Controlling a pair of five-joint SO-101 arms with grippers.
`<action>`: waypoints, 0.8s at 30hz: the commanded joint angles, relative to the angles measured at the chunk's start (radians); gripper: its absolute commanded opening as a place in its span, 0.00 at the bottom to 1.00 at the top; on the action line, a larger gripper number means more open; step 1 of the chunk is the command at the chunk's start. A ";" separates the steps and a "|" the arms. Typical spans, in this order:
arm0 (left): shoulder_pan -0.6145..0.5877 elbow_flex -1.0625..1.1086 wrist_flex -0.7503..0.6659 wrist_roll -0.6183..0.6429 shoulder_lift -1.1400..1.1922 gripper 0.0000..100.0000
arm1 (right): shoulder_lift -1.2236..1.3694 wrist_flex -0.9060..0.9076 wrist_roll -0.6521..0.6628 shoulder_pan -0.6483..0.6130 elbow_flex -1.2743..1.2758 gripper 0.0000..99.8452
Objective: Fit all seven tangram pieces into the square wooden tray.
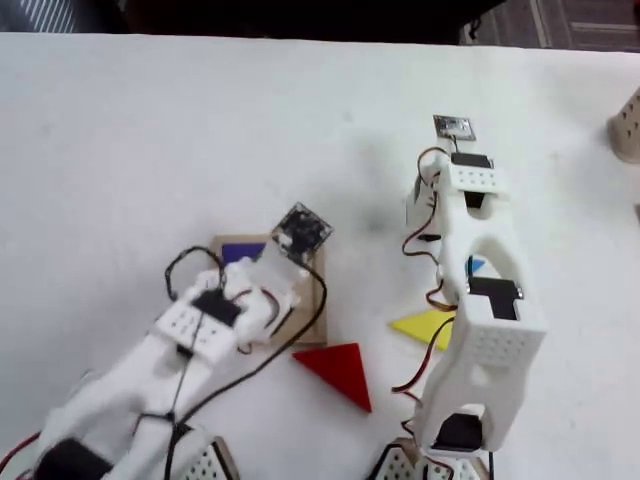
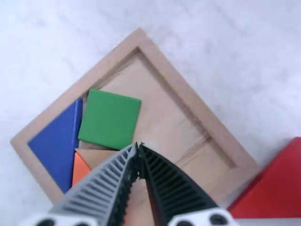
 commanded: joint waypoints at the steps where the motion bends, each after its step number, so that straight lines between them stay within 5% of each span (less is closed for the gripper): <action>1: 0.008 0.061 0.005 -0.003 -0.237 0.02 | -0.013 0.007 0.018 -0.002 -0.043 0.02; 9: -0.205 0.133 0.006 0.015 -0.524 0.02 | -0.018 0.036 0.025 0.001 -0.044 0.02; 13: -0.292 0.127 0.002 0.114 -0.515 0.02 | -0.074 0.122 0.025 0.001 -0.032 0.02; 24: -0.332 0.126 -0.144 0.118 -0.341 0.02 | -0.352 0.045 0.072 0.025 0.281 0.02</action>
